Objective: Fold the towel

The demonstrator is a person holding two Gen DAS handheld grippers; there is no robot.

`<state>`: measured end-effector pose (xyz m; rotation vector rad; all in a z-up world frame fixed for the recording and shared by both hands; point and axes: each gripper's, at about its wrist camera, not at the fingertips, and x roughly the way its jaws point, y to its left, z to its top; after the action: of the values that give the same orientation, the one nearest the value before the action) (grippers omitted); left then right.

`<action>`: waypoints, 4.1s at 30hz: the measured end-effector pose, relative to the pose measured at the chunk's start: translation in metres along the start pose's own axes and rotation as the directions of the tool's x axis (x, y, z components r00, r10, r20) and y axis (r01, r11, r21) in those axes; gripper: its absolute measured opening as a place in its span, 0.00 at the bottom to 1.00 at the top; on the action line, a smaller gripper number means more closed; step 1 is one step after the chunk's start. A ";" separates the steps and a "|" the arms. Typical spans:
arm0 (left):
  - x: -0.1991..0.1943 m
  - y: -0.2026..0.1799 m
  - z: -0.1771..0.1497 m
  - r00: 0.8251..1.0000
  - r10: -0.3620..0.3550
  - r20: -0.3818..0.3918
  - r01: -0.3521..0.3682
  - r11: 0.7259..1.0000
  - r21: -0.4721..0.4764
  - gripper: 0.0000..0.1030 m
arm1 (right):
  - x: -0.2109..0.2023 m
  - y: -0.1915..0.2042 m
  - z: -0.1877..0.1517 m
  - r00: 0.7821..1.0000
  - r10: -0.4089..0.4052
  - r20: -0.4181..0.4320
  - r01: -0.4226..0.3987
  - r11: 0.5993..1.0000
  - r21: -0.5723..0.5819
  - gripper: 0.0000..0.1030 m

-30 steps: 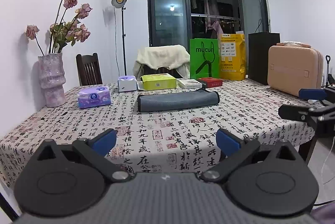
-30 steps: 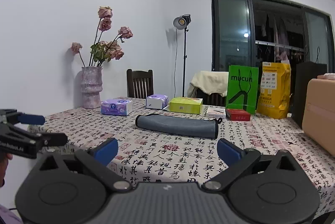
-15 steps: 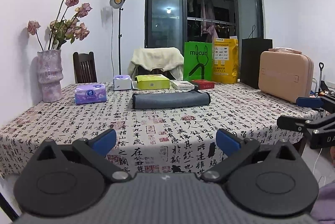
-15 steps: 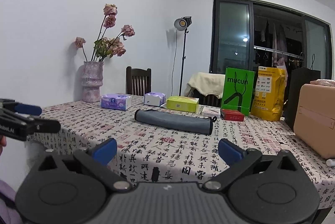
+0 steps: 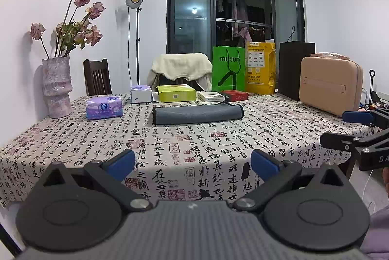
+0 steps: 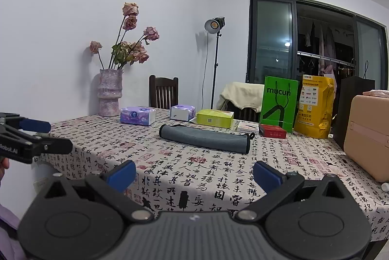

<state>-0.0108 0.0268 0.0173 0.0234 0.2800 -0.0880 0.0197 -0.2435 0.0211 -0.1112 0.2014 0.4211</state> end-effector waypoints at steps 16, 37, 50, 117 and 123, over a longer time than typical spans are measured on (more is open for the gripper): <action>-0.001 -0.002 -0.001 1.000 -0.003 -0.002 0.003 1.000 0.005 1.00 | 0.001 -0.002 -0.001 1.000 -0.012 -0.005 0.012 1.000 0.011 1.00; 0.000 -0.001 -0.001 1.000 -0.010 -0.009 0.010 1.000 0.003 1.00 | 0.002 -0.002 -0.002 1.000 -0.020 -0.011 0.020 1.000 0.019 1.00; 0.000 0.000 -0.001 1.000 -0.016 -0.013 0.016 1.000 0.005 1.00 | 0.003 -0.003 -0.003 1.000 -0.023 -0.015 0.024 1.000 0.018 1.00; 0.006 -0.003 -0.006 0.999 -0.010 -0.041 0.010 1.000 0.002 1.00 | 0.005 -0.001 -0.005 0.999 -0.008 -0.033 0.009 0.999 0.033 1.00; 0.006 -0.003 -0.007 0.999 -0.009 -0.043 0.009 1.000 0.002 1.00 | 0.005 -0.001 -0.005 0.999 -0.007 -0.033 0.008 0.999 0.033 1.00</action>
<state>-0.0068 0.0234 0.0088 0.0265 0.3228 -0.0972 0.0240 -0.2426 0.0151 -0.0868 0.2401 0.4089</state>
